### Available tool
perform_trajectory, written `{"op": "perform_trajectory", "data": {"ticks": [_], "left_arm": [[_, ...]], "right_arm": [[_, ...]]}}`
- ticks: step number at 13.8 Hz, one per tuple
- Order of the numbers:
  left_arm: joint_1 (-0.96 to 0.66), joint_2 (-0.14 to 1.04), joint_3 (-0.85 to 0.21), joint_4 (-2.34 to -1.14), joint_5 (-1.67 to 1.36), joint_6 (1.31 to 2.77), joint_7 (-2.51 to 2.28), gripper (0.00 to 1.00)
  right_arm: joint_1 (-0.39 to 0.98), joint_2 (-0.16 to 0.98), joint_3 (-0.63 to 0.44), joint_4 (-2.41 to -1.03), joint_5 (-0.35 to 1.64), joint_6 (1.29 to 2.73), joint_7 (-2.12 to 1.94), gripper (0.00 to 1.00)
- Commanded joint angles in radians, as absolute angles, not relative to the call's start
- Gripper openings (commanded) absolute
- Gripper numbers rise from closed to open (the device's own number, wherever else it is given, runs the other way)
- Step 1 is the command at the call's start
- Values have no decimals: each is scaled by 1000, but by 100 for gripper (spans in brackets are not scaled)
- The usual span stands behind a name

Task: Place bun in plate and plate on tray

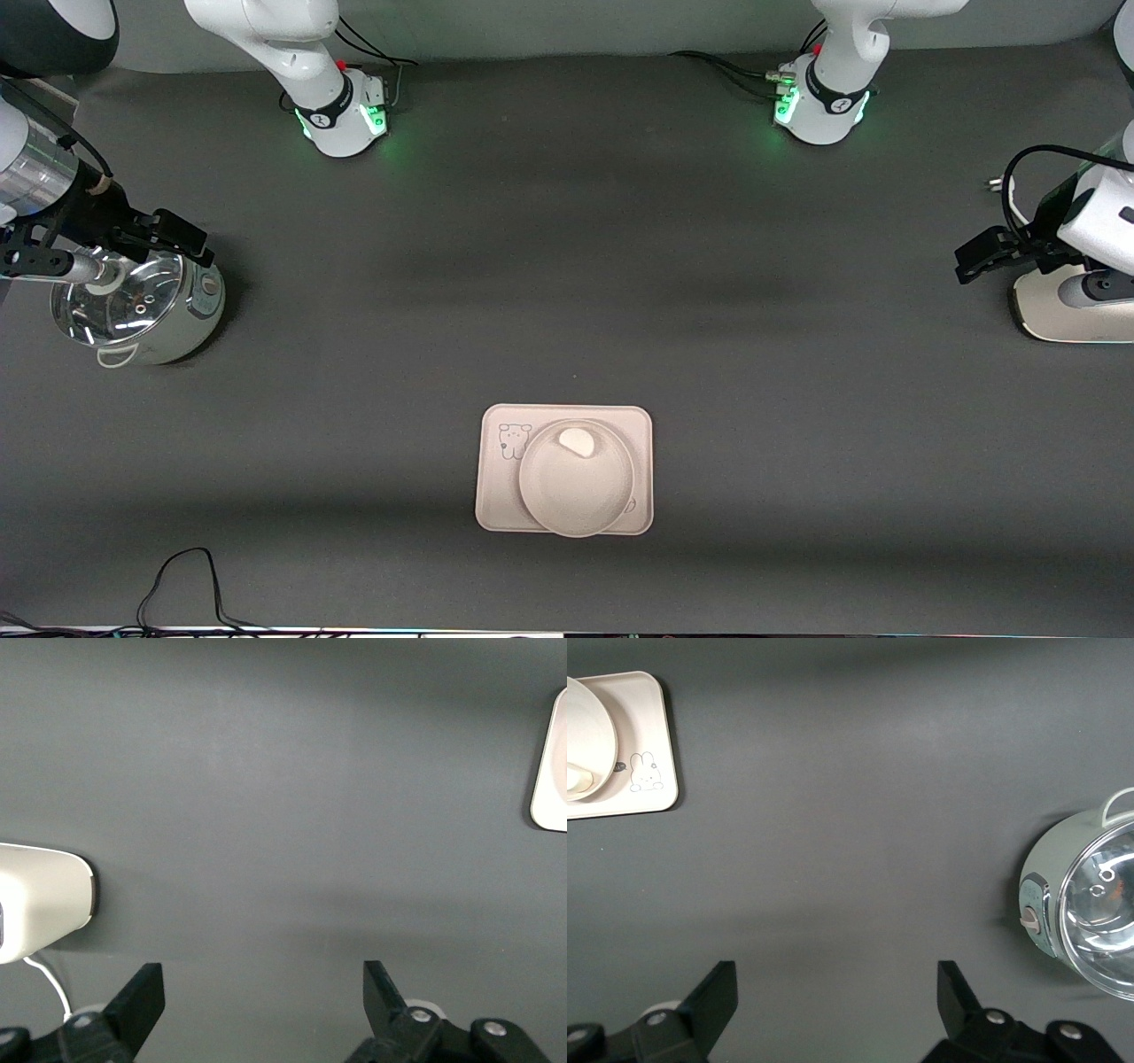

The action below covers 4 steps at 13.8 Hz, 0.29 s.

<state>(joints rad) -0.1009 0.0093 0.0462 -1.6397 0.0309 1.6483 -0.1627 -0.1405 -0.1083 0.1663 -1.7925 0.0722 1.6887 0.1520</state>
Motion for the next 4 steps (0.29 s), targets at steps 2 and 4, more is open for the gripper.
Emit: {"op": "perform_trajectory", "data": {"ticks": [2, 4], "left_arm": [[-109, 5, 51, -1625, 25, 1617, -152, 100], [-109, 2, 51, -1624, 25, 1612, -150, 100]], "right_arm": [[-138, -127, 172, -1810, 55, 1698, 170, 100], [-138, -127, 172, -1810, 55, 1698, 170, 100]]}}
